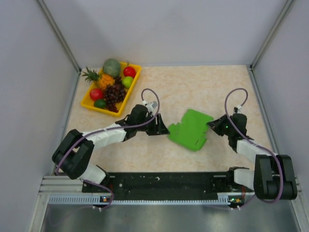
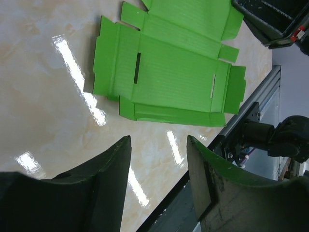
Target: Fold the paper box
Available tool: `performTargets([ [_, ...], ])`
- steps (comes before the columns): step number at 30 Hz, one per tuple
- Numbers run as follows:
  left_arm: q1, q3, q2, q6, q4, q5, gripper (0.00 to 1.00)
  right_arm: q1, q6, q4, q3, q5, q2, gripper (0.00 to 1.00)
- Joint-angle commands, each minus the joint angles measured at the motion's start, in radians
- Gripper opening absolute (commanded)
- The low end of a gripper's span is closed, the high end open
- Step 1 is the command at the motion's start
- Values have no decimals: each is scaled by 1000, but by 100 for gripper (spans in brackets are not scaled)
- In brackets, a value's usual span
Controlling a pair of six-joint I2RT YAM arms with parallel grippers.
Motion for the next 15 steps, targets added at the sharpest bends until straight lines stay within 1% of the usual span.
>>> performTargets([
  [1,5,-64,-3,-131,174,5,52,9,256,169,-135,95,-109,0],
  [2,5,-90,14,-156,202,15,50,33,283,171,-149,117,-126,0],
  [3,3,-101,24,-203,230,34,50,37,335,170,-163,140,-145,0],
  [4,2,-110,40,-228,277,53,52,43,354,177,-191,169,-174,0],
  [5,-4,-112,84,-249,355,74,57,46,374,186,-204,180,-191,0],
  [6,-11,-104,110,-292,391,122,59,49,403,193,-214,190,-205,0],
  [7,-18,-96,135,-312,421,140,61,53,409,188,-223,213,-218,0],
  [8,-36,-87,171,-329,493,153,62,63,414,174,-225,226,-249,0],
  [9,-47,-81,184,-355,517,154,64,66,428,162,-226,239,-266,0],
  [12,-81,-47,218,-372,517,125,64,70,455,160,-248,269,-332,0],
  [14,-89,-41,245,-395,549,116,62,79,458,131,-249,295,-375,0],
  [15,-89,-40,256,-422,596,116,59,84,460,125,-254,305,-383,0],
])
